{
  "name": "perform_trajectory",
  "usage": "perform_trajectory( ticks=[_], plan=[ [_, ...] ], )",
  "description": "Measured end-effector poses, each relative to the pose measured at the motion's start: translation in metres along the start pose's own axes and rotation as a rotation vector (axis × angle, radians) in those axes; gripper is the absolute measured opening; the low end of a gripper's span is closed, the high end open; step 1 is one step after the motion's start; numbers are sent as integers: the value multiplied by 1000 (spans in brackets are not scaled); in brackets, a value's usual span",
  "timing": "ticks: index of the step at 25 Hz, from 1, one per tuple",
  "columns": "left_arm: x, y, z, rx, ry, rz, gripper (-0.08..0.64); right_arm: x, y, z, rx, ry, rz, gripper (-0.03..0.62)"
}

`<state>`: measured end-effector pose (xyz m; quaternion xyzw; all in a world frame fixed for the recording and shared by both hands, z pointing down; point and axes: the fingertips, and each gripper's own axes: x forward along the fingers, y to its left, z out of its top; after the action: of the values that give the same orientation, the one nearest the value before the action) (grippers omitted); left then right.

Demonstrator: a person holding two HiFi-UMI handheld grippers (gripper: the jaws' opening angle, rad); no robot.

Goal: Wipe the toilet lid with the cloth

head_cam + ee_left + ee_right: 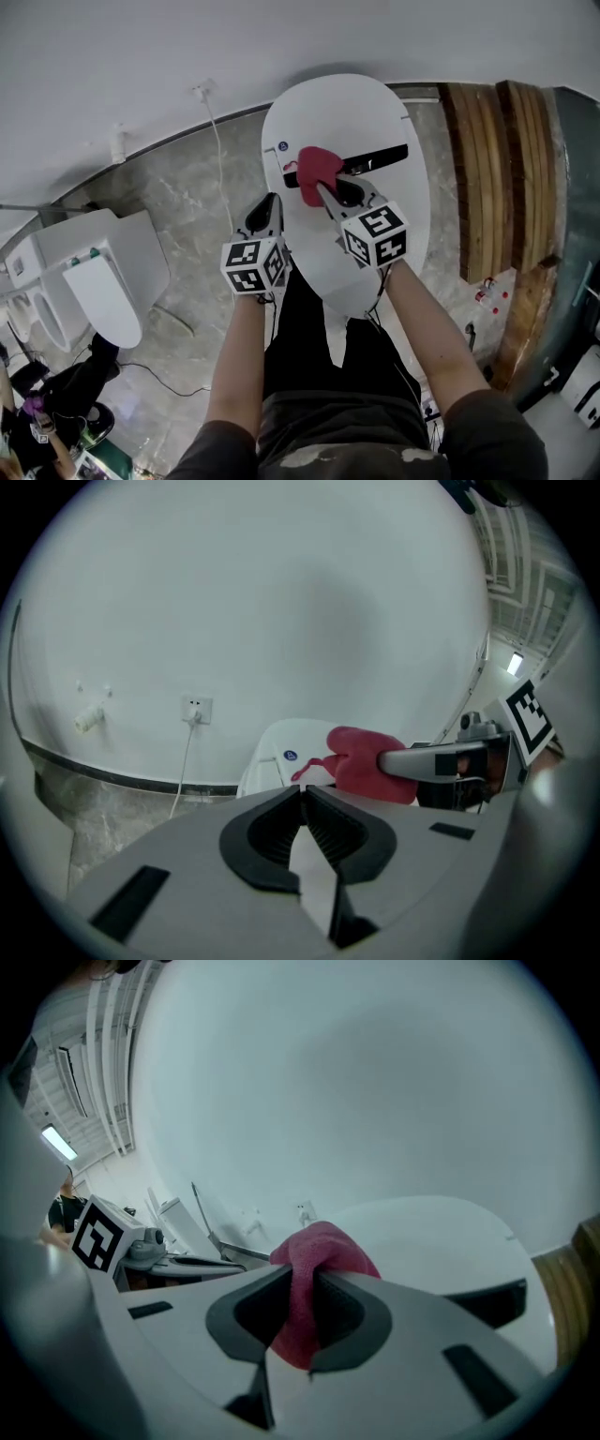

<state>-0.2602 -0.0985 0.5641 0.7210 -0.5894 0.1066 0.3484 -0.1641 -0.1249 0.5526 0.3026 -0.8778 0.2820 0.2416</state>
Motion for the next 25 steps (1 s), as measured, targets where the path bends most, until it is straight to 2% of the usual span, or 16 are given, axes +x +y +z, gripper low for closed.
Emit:
perform_trajectory(
  ticks=[6,13,18,25],
  plan=[
    [28,37,38,-15,-10,-27,28,67,8,41,-24,11,0,49],
    [48,53,61,0,-18,-45,28,111,-4,57,-55,54,2,49],
    [58,46,63,6,-19,-56,28,119,-34,68,-65,44,-39,49],
    [71,10,60,-9,-35,-51,28,86,-109,75,40,-21,-114,49]
  ],
)
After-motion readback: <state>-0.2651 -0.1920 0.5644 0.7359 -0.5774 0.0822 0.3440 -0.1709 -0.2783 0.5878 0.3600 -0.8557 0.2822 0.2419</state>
